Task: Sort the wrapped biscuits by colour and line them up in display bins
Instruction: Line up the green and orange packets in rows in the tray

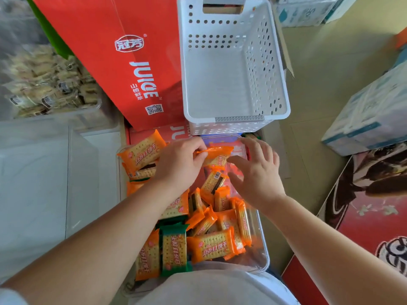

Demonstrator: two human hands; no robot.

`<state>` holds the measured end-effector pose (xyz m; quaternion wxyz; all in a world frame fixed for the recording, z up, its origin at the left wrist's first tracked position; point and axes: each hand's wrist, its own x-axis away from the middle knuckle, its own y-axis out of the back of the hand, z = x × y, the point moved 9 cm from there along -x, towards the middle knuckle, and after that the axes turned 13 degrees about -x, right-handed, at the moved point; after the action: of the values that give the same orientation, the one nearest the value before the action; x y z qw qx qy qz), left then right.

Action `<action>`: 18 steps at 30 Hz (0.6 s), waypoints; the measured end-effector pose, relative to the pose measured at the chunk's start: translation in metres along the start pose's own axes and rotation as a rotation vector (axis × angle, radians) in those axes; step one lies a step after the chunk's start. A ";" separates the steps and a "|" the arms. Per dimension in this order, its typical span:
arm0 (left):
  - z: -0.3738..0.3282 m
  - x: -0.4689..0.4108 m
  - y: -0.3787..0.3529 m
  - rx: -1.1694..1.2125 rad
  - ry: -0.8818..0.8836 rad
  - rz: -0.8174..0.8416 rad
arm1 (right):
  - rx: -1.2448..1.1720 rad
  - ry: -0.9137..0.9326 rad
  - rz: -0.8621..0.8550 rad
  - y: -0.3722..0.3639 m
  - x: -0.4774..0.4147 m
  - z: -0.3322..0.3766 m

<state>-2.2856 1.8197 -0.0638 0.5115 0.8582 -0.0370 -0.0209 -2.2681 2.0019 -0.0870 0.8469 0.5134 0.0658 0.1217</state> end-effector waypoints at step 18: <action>-0.002 -0.017 -0.042 -0.101 0.008 0.146 | -0.669 -0.168 -0.155 -0.010 0.016 -0.028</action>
<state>-2.3006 1.8426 -0.0997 0.5542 0.8266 -0.0963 0.0179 -2.2579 2.0260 -0.1090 0.9774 0.2091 -0.0088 0.0294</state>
